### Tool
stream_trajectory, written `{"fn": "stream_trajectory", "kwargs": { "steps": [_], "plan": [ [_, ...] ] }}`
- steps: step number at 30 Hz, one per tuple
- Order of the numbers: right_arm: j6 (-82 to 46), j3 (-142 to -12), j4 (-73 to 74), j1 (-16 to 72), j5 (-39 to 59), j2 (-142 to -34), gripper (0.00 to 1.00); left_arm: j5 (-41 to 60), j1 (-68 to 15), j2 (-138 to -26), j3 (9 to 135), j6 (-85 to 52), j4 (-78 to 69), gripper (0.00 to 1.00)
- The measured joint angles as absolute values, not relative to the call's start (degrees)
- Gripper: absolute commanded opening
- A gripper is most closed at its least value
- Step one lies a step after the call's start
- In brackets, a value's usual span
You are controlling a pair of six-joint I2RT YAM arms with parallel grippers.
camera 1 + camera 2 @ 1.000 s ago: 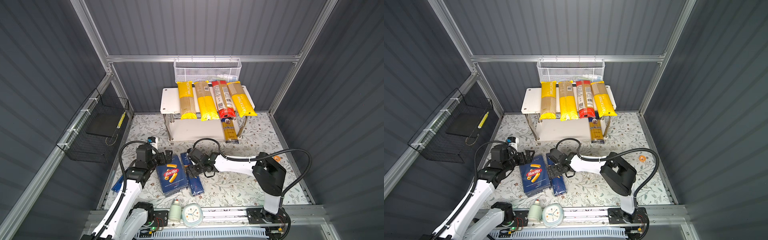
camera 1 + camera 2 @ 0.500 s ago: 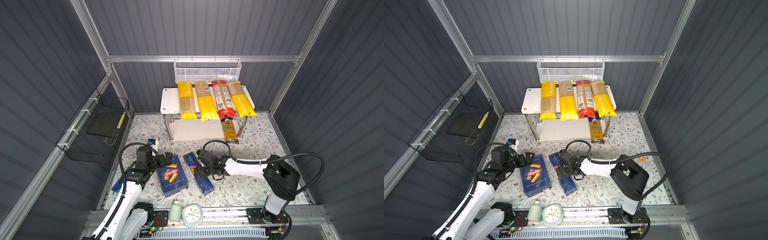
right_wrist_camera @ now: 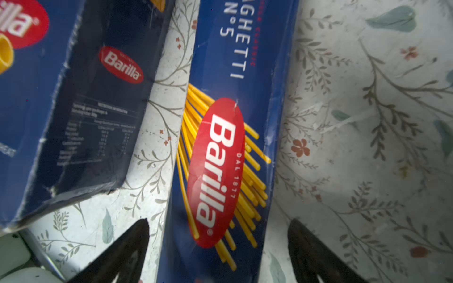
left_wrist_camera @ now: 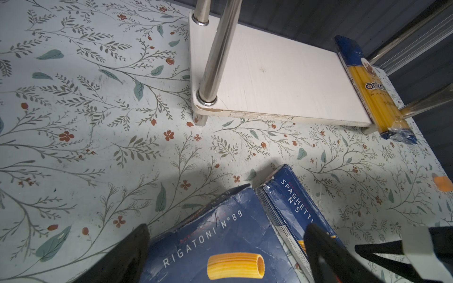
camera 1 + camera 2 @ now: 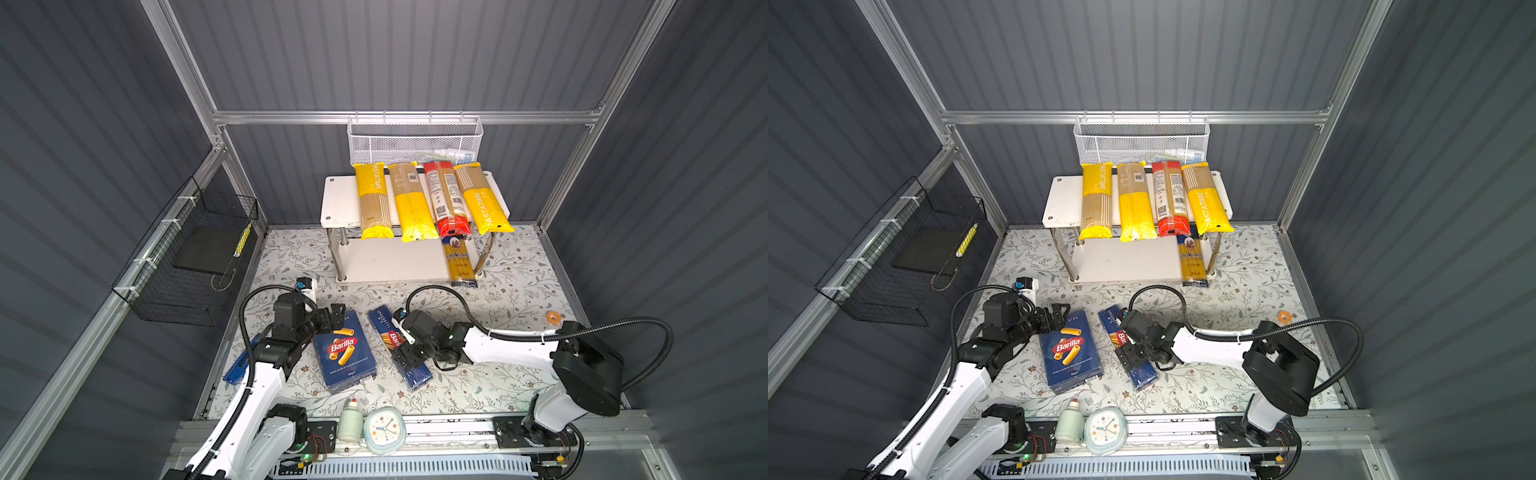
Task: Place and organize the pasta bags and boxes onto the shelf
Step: 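Close the right gripper on the Spaghetti N°5 box's end and lift it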
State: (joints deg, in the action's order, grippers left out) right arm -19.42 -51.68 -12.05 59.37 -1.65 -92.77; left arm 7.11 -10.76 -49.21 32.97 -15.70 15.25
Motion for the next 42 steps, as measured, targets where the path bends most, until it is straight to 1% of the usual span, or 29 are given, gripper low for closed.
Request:
{"fn": "stream_trajectory", "kwargs": {
  "steps": [7, 14, 24, 35, 39, 42],
  "plan": [
    [-20.69, -52.51, -14.98, 61.19, -4.51, -95.11, 0.92, 7.73, -10.76, -50.37, 35.73, -15.07, 17.61, 0.99],
    [-22.50, -52.51, -15.11, 61.39, -5.76, -95.55, 0.92, 7.64, -10.76, -50.57, 32.05, -15.11, 13.67, 0.99],
    [-23.29, -55.11, -15.11, 62.98, -5.48, -99.94, 0.93, 7.53, -10.76, -51.03, 30.26, -14.46, 11.11, 0.99],
    [-26.87, -56.95, -15.70, 63.22, -7.66, -101.80, 0.86, 7.51, -10.76, -47.57, 28.77, -14.11, 10.35, 0.99],
    [-27.64, -56.47, -14.98, 63.22, -8.19, -101.62, 0.81, 7.51, -10.76, -47.18, 28.47, -13.96, 9.89, 0.99],
    [-28.12, -56.12, -14.57, 63.24, -8.49, -101.41, 0.76, 7.53, -10.76, -46.48, 28.03, -13.96, 9.56, 0.99]
  ]
}}
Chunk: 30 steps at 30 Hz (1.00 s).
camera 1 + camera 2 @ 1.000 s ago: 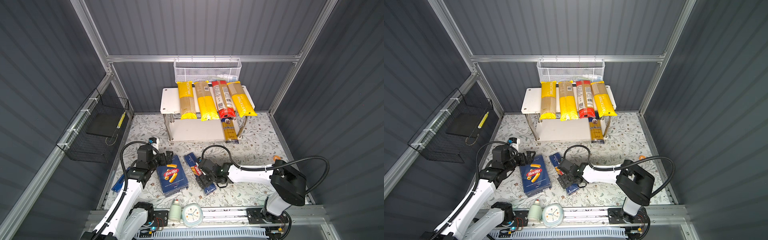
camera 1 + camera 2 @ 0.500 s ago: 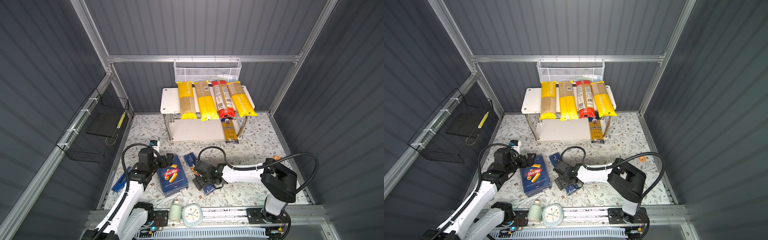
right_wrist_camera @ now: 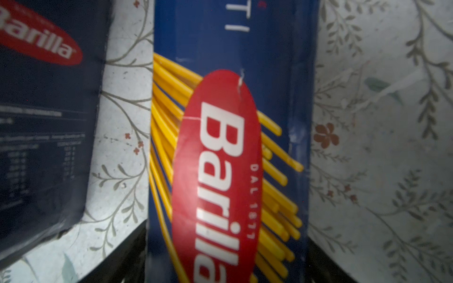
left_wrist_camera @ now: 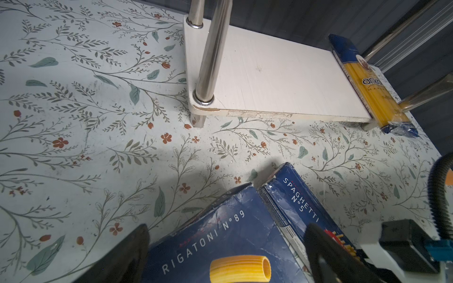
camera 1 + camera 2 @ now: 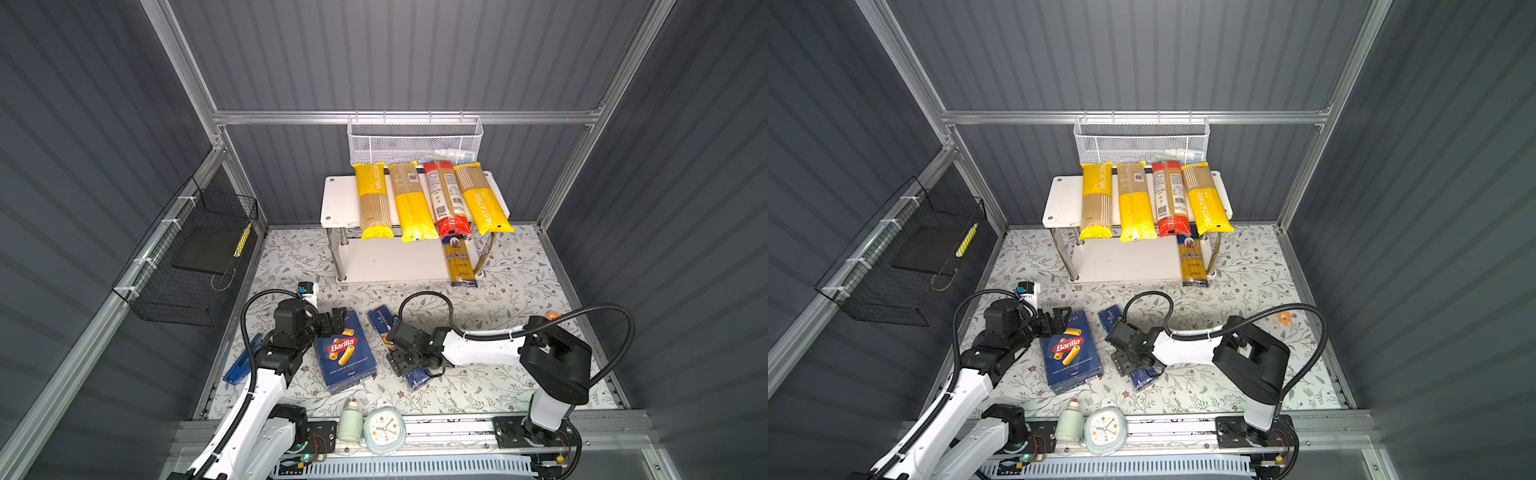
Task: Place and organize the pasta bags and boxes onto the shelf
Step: 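Close the right gripper on the Spaghetti N°5 box's end and lift it, then carry the Spaghetti N°5 box upright toward the shelf's lower tier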
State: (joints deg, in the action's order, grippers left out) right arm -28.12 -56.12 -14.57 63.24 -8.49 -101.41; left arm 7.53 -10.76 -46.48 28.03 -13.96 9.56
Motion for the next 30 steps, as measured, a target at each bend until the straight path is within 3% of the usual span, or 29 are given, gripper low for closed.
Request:
{"fn": "stream_trajectory", "kwargs": {
  "steps": [8, 30],
  "plan": [
    [-28.34, -55.86, -14.33, 63.26, -9.04, -100.99, 0.60, 7.53, -10.76, -44.45, 27.46, -13.45, 9.28, 0.99],
    [-33.34, -55.00, -9.93, 63.18, -8.21, -96.42, 0.37, 9.28, -10.76, -44.64, 29.26, -12.93, 10.87, 0.99]
  ]
}}
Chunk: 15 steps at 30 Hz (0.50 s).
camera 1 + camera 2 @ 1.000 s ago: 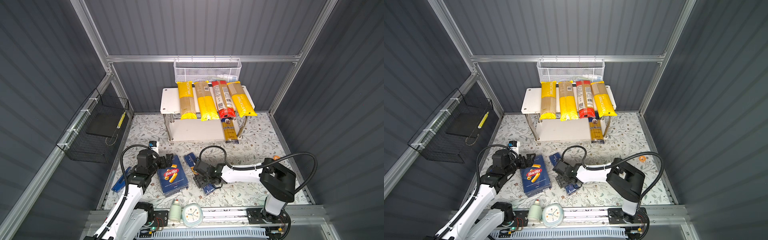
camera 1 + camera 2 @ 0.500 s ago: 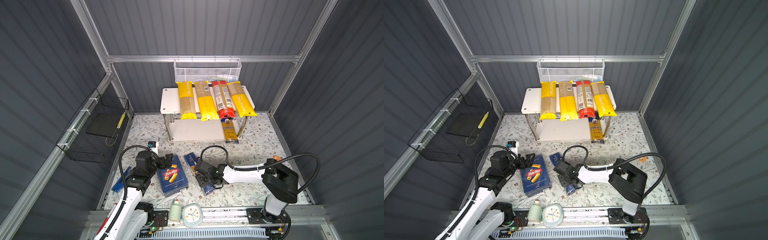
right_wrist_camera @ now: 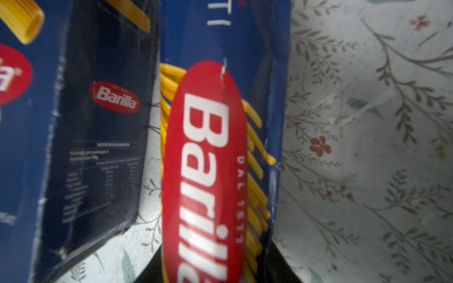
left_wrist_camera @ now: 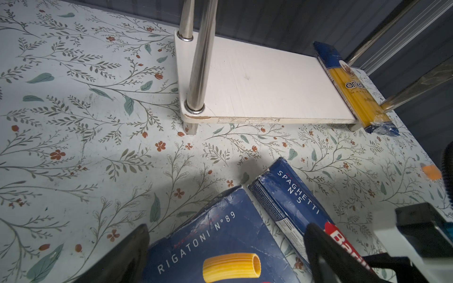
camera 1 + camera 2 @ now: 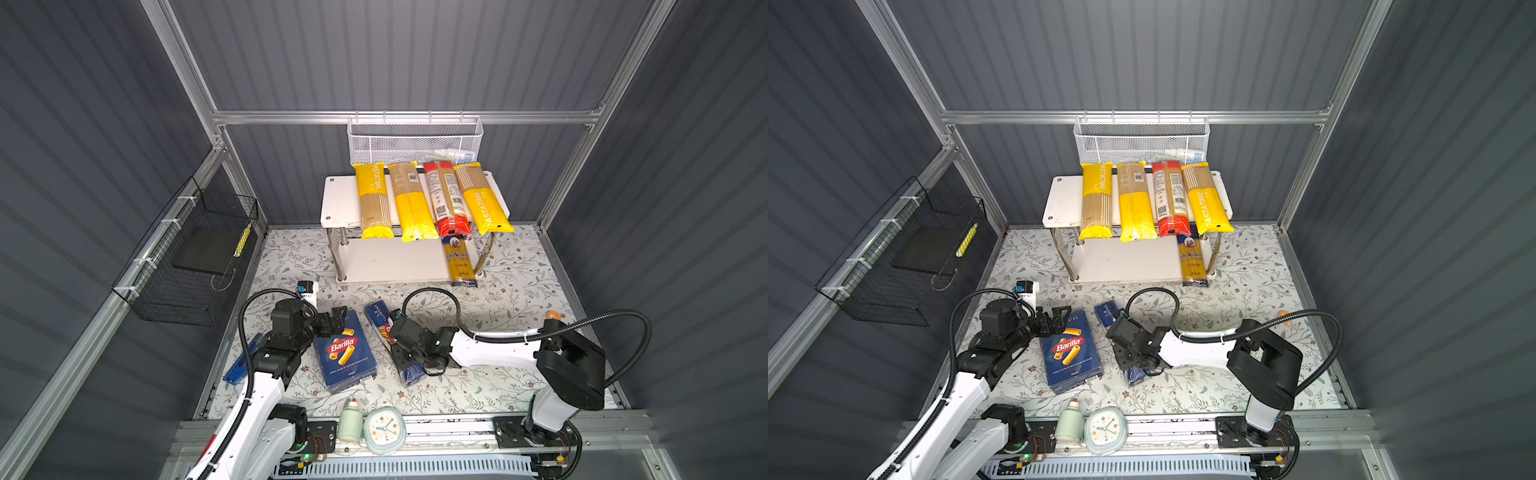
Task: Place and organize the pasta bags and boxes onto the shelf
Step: 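Carry the Spaghetti N°5 box upright toward the shelf's lower tier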
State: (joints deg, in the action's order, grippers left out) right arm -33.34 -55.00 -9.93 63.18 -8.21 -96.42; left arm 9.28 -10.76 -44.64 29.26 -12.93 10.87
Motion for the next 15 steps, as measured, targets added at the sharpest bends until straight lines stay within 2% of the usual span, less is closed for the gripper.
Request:
{"fn": "stream_trajectory", "kwargs": {
  "steps": [10, 15],
  "plan": [
    [-36.10, -51.03, -4.54, 59.92, -8.75, -90.28, 0.29, 11.11, -10.76, -44.95, 29.30, -12.93, 11.22, 0.99],
    [-36.23, -50.87, -4.49, 56.71, -9.02, -88.71, 0.29, 11.88, -10.76, -45.25, 29.34, -12.93, 11.27, 0.99]
  ]
}}
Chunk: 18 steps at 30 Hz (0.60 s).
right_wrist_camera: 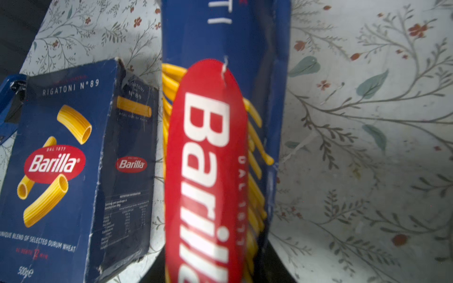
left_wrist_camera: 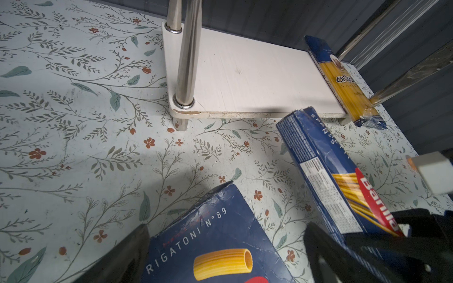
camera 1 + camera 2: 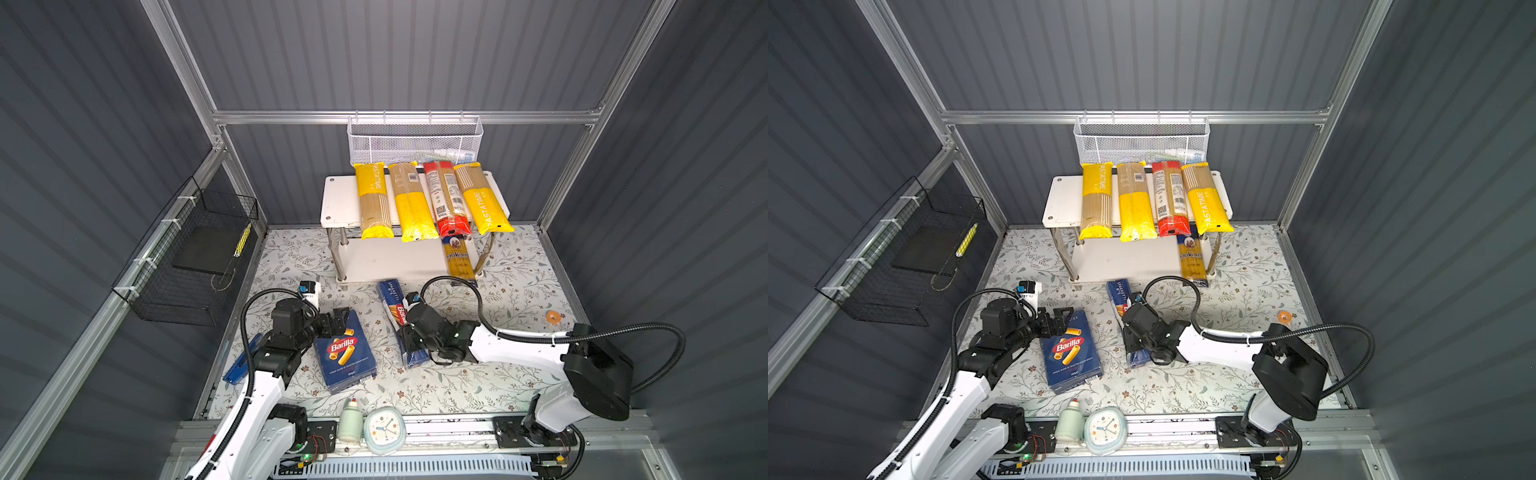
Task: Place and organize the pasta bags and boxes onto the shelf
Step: 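Carry the Spaghetti N°5 box upright toward the shelf's lower tier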
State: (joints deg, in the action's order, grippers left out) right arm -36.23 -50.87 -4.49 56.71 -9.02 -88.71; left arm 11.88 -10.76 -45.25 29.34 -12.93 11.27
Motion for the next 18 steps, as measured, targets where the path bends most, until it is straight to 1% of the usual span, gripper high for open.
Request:
{"fn": "stream_trajectory", "kwargs": {
  "steps": [10, 18],
  "plan": [
    [-34.87, -50.89, -7.18, 48.58, -8.91, -85.14, 0.30, 12.34, -10.76, -47.64, 30.17, -12.95, 11.11, 0.99],
    [-32.77, -52.93, -9.13, 43.59, -8.32, -86.00, 0.28, 12.56, -10.76, -48.14, 30.17, -12.99, 10.68, 0.99]
  ]
}}
